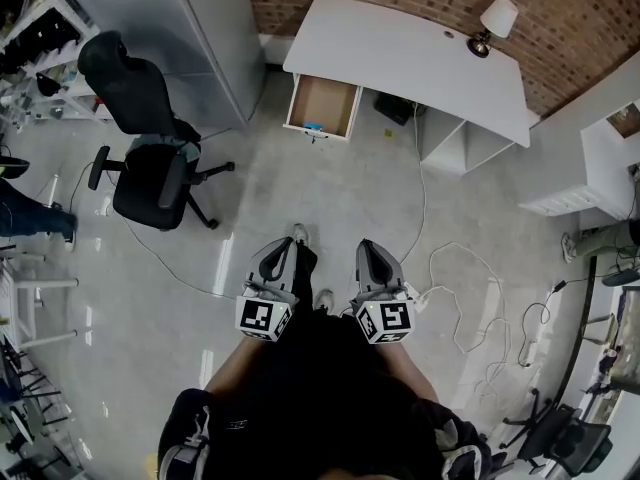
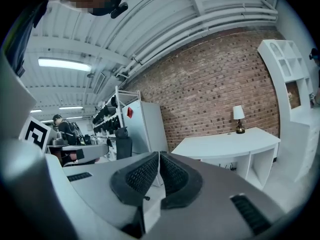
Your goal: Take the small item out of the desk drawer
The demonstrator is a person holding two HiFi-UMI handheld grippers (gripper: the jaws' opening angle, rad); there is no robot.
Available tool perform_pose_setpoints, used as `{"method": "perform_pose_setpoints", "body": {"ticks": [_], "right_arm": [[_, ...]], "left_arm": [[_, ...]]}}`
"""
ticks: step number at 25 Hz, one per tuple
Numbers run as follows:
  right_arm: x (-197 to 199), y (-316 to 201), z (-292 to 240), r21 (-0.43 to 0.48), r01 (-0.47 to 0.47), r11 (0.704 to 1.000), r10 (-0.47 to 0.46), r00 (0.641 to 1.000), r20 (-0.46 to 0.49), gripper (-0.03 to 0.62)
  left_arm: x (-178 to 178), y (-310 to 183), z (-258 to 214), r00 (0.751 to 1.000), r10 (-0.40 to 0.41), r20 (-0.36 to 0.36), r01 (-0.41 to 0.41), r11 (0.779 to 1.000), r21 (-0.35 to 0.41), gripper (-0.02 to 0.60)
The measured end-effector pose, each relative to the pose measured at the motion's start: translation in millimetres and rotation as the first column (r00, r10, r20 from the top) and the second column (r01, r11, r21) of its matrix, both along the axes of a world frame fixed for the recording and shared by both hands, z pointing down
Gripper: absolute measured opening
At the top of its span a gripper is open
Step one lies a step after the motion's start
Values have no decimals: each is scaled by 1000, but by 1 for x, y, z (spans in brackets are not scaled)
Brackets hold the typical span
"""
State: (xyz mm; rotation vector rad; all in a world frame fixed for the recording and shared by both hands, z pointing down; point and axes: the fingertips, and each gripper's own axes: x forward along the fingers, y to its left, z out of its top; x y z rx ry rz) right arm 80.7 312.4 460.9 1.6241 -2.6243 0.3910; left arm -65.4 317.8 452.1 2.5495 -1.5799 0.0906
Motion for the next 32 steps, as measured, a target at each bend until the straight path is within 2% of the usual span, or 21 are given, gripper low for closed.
{"method": "perform_pose_setpoints", "body": {"ticks": [5,9,15,19,24,29,32], "right_arm": [[0,-60,9,-13,-13,1000,12,1000,-15,34],[-6,-122,5,-14,-19,1000,18,999,-48,34],[-26,-223,-11,4,-27,1000,27,996,-84,34],[-33,-275,-6,-3,-40,999,40,996,-78,34],[-42,-321,9,-42,-20,999,17,996,-82,34],[-47,-373,31,-69,19,997,-24,997,-79,34],[-43,-402,43,-91,41,995,-48,996,-79,34]], "left_arm": [[3,-71,8,1000,16,-26,-16,1000,9,9],[-9,-144,5,999,20,-44,-19,1000,15,9],[-29,-254,7,1000,20,-21,-20,1000,5,9],[-32,-306,22,999,42,1,-42,999,-13,9],[-29,-350,55,999,39,5,-38,996,-76,9],[-24,-407,96,998,36,48,-30,993,-117,9],[-17,-438,123,997,26,69,-14,986,-166,11]]}}
